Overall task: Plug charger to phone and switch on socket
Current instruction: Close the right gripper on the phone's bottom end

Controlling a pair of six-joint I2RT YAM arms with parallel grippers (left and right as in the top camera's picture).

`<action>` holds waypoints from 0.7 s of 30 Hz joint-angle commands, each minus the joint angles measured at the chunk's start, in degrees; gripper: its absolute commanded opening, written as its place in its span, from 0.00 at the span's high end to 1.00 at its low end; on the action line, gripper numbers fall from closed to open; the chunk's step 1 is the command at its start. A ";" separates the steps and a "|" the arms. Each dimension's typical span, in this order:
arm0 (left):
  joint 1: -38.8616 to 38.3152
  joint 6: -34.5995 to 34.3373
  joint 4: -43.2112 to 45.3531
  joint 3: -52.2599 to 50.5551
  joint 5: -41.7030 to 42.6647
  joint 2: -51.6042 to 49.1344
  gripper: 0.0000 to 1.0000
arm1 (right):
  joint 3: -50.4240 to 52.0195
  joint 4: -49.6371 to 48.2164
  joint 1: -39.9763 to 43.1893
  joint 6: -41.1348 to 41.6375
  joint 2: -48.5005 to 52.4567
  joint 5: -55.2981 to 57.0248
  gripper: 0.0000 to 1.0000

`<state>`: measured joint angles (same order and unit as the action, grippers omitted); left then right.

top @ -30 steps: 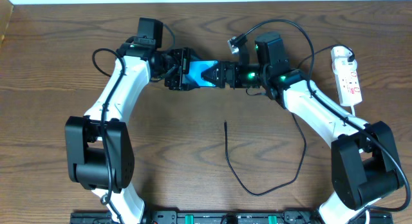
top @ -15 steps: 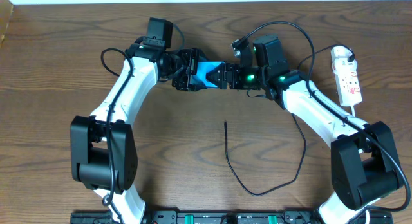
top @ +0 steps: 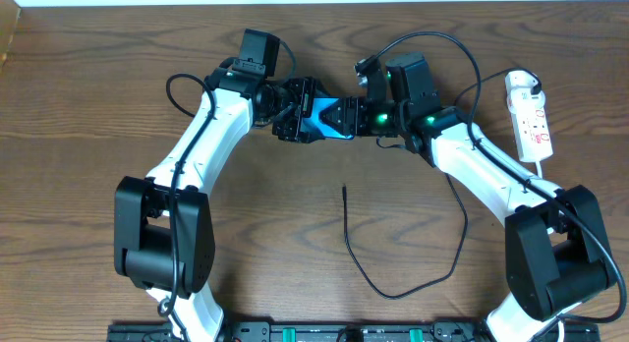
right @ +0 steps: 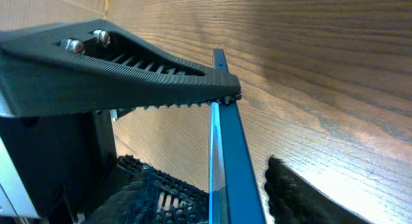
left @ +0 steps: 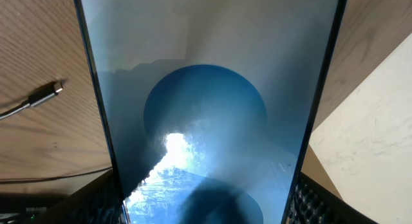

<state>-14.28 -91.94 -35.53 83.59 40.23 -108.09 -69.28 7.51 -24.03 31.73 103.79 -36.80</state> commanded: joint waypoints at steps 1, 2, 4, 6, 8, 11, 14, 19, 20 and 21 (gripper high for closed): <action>0.07 -0.76 0.31 0.44 0.20 1.46 0.93 | -0.83 -0.07 -0.46 -0.48 0.39 0.50 0.55; 0.07 -0.76 0.31 0.44 0.20 1.46 0.93 | -0.85 -0.09 -0.46 -0.46 0.39 0.50 0.58; 0.04 -0.76 0.31 0.44 0.20 1.46 0.93 | -0.83 -0.22 -0.46 -0.48 0.39 0.48 0.65; 0.04 -0.76 0.31 0.44 0.20 1.46 0.92 | -0.83 -0.39 -0.46 -0.48 0.39 0.48 0.71; 0.04 -0.74 0.31 0.44 0.20 1.46 0.92 | -0.83 -0.42 -0.46 -0.48 0.39 0.50 0.75; 0.04 -0.74 0.28 0.44 0.20 1.46 0.93 | -0.83 -0.44 -0.46 -0.48 0.39 0.50 0.78; 0.04 -0.72 0.28 0.44 0.20 1.46 0.93 | -0.83 -0.44 -0.46 -0.48 0.39 0.50 0.82; 0.04 -0.72 0.28 0.44 0.20 1.46 0.93 | -0.83 -0.46 -0.46 0.15 0.39 0.50 0.88; 0.04 -0.72 0.26 0.44 0.20 1.46 0.92 | -0.83 -0.46 -0.46 0.17 0.39 0.50 0.89; 0.04 -0.72 0.26 0.44 0.20 1.46 0.93 | -0.83 -0.46 -0.46 0.17 0.39 0.50 0.91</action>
<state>-14.28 -91.94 -35.53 83.59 40.12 -108.09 -69.28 7.11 -24.03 31.66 103.81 -35.68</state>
